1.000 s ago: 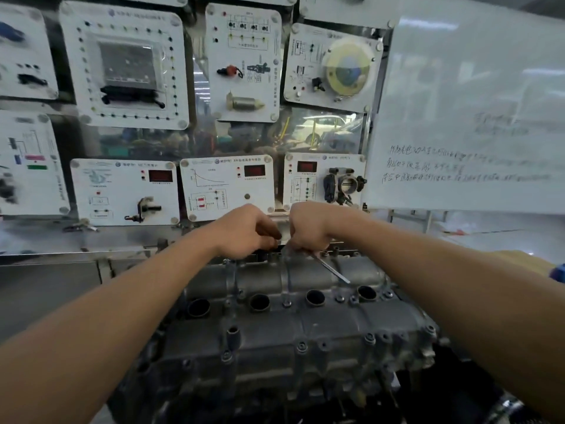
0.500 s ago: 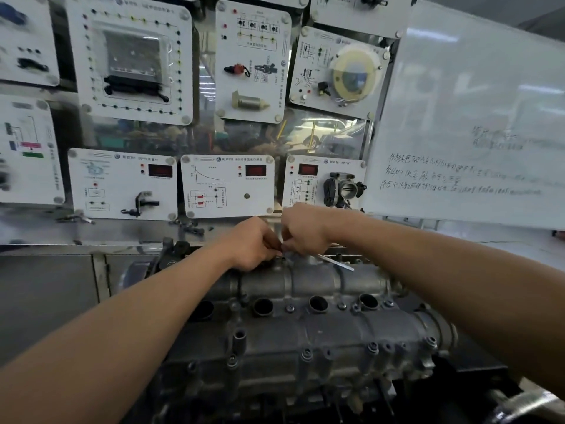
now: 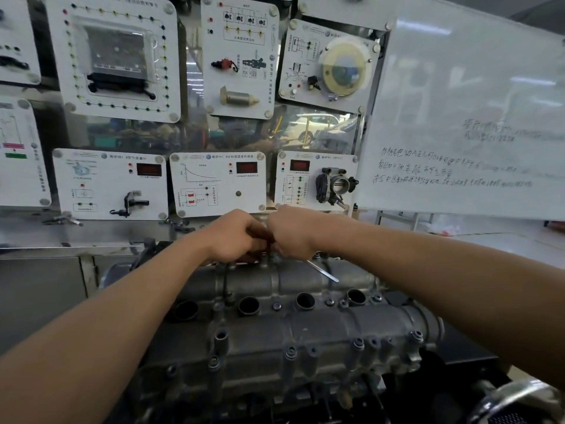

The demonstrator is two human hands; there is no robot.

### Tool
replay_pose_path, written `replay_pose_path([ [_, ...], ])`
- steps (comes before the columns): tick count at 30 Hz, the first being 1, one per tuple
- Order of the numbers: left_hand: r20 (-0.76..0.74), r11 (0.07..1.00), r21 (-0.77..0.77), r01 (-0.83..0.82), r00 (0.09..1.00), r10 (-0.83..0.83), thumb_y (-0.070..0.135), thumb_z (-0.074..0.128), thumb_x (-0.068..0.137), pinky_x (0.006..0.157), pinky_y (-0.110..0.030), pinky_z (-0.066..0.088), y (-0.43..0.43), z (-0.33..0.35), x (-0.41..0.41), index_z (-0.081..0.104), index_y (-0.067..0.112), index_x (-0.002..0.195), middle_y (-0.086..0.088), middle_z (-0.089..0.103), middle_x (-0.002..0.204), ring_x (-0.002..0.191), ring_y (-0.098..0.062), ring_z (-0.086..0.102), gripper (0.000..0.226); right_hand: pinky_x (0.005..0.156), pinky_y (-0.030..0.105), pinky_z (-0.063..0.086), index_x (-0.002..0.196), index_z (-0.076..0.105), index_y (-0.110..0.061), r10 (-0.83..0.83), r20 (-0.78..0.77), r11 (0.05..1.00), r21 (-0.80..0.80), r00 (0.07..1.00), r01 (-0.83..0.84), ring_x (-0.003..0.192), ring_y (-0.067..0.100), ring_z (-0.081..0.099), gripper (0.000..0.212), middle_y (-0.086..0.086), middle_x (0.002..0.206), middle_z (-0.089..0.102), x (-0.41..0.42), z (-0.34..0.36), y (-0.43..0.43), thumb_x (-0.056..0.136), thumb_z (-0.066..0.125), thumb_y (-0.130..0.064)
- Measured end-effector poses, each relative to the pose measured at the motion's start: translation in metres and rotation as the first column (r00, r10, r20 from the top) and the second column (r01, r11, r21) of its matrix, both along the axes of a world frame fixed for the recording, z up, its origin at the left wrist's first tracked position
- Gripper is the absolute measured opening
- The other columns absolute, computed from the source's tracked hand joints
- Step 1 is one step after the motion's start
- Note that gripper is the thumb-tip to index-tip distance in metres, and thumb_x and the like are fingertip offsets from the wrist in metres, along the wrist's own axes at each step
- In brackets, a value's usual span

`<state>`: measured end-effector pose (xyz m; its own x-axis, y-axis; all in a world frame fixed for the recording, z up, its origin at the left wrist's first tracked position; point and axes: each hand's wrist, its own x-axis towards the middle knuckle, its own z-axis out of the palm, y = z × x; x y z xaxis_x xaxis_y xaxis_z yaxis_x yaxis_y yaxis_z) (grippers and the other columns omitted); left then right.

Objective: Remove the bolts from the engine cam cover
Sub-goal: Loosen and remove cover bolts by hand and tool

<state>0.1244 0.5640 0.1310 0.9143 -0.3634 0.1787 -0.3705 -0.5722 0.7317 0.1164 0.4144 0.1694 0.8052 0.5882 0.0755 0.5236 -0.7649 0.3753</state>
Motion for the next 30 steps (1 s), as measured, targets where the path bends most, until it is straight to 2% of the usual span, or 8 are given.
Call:
replay_pose_path([
  [5,0.010,0.999,-0.048,0.012,1.000,-0.012,-0.006,0.067,0.086,0.060,-0.017,0.053,0.001,0.000,-0.002,0.075,0.020,0.081,-0.001,0.076,0.078,0.066,-0.007,0.069,0.027,0.063,0.031,0.040,0.073,0.047,-0.012,-0.021,0.003,1.000,0.003,1.000,0.021,0.067,0.021,0.048,0.018,0.003,0.068,0.045,0.002,-0.001,0.009,0.088,0.057,-0.010],
  [9,-0.112,0.985,-0.166,-0.042,0.993,0.023,-0.014,0.056,0.085,0.057,-0.019,0.054,0.003,-0.001,0.000,0.073,0.010,0.077,-0.006,0.074,0.072,0.064,-0.012,0.070,0.031,0.066,0.030,0.038,0.064,0.041,-0.013,-0.032,-0.008,0.999,-0.007,0.999,0.032,0.056,0.014,0.039,0.030,0.002,0.066,0.040,0.001,0.000,0.020,0.091,0.053,-0.012],
  [12,-0.189,0.970,-0.233,-0.069,0.982,0.024,-0.019,0.049,0.084,0.058,-0.022,0.055,0.004,-0.003,0.001,0.073,0.006,0.082,-0.013,0.075,0.078,0.068,-0.018,0.072,0.035,0.077,0.034,0.041,0.071,0.051,-0.007,-0.025,-0.004,1.000,0.001,1.000,0.025,0.067,0.019,0.044,0.023,0.003,0.067,0.036,0.000,-0.002,0.023,0.093,0.051,-0.013],
  [14,-0.192,0.971,-0.233,-0.051,0.981,0.006,-0.017,0.049,0.084,0.055,-0.020,0.053,0.003,-0.005,0.001,0.076,0.009,0.077,-0.011,0.075,0.076,0.065,-0.016,0.069,0.038,0.071,0.030,0.036,0.085,0.057,-0.007,-0.021,0.006,1.000,-0.012,1.000,0.021,0.078,0.022,0.045,0.012,0.003,0.069,0.034,-0.002,-0.003,0.020,0.093,0.051,-0.013],
  [17,-0.188,0.970,-0.236,-0.064,0.982,0.019,-0.007,0.050,0.087,0.054,-0.019,0.051,-0.001,-0.005,0.000,0.079,0.015,0.073,-0.007,0.074,0.072,0.061,-0.010,0.066,0.039,0.058,0.028,0.035,0.077,0.044,-0.013,-0.012,0.024,1.000,-0.001,1.000,0.012,0.074,0.022,0.043,0.016,0.005,0.076,0.045,0.000,-0.005,0.012,0.089,0.055,-0.012],
  [19,-0.191,0.963,-0.249,-0.099,0.980,0.051,-0.003,0.050,0.089,0.055,-0.022,0.054,-0.003,-0.006,0.001,0.079,0.014,0.072,-0.009,0.074,0.074,0.064,-0.013,0.068,0.038,0.062,0.031,0.040,0.072,0.037,-0.017,0.008,0.028,1.000,0.011,1.000,-0.009,0.070,0.023,0.042,0.026,0.006,0.080,0.046,0.001,-0.008,0.009,0.088,0.057,-0.011],
  [25,-0.202,0.955,-0.268,-0.124,0.977,0.070,-0.006,0.047,0.087,0.052,-0.021,0.052,-0.005,-0.006,0.002,0.077,0.004,0.081,-0.012,0.073,0.074,0.062,-0.015,0.066,0.032,0.058,0.031,0.040,0.063,0.034,-0.019,0.074,0.010,0.997,-0.033,0.997,-0.074,0.055,0.017,0.043,0.035,0.000,0.065,0.038,-0.002,-0.011,0.001,0.090,0.055,-0.010],
  [30,-0.183,0.977,-0.197,-0.082,0.982,0.045,-0.007,0.052,0.086,0.056,-0.019,0.051,-0.005,-0.004,0.001,0.077,0.009,0.096,-0.007,0.073,0.076,0.061,-0.010,0.061,0.032,0.044,0.029,0.023,0.073,0.048,-0.018,0.108,0.122,0.994,-0.021,0.987,-0.106,0.057,0.021,0.040,0.020,-0.001,0.067,0.036,-0.001,-0.021,-0.012,0.091,0.053,-0.013],
])
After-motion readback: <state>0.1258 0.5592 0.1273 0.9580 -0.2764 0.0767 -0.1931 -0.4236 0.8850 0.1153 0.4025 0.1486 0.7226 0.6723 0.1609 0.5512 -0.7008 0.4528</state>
